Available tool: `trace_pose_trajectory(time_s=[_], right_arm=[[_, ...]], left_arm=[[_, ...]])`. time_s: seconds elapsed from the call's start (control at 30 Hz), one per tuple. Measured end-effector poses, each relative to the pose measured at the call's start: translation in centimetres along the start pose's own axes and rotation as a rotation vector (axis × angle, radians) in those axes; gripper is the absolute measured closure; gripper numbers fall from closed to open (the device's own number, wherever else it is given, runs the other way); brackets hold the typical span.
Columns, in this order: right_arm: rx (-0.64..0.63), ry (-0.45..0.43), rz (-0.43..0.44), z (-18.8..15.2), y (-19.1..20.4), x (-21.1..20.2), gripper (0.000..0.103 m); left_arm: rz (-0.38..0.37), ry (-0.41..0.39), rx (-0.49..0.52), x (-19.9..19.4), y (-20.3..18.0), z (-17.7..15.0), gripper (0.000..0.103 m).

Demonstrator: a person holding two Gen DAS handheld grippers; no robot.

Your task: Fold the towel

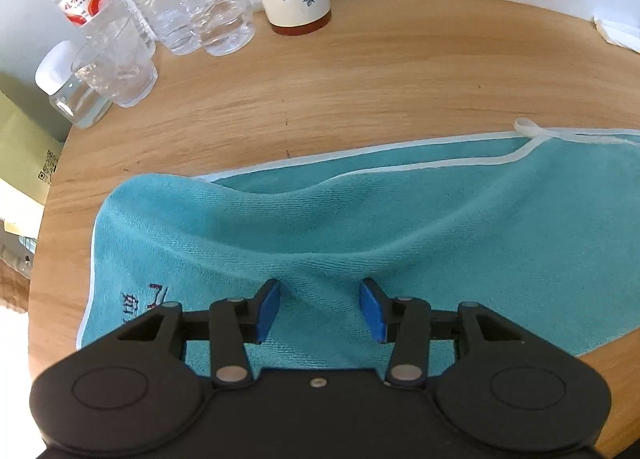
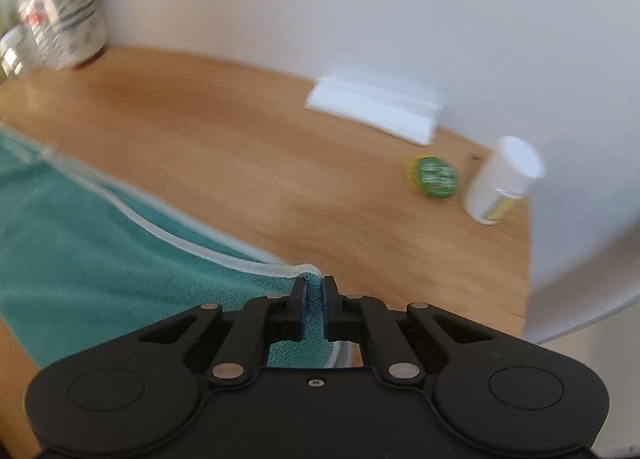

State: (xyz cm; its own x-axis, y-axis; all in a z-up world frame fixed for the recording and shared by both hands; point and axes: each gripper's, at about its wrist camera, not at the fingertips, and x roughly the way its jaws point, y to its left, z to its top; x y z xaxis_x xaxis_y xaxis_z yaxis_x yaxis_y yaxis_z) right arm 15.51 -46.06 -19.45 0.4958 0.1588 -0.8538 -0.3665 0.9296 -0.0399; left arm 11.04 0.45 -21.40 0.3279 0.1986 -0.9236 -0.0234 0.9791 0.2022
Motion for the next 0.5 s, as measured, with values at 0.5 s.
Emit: trace_pose_trajectory(time_s=[0.5], right_arm=[[0.159, -0.048, -0.101, -3.4, -1.9, -2.5, 0.068]], left_arm=[[0.004, 0.047, 0.034, 0.3, 0.2, 0.9, 0.047]])
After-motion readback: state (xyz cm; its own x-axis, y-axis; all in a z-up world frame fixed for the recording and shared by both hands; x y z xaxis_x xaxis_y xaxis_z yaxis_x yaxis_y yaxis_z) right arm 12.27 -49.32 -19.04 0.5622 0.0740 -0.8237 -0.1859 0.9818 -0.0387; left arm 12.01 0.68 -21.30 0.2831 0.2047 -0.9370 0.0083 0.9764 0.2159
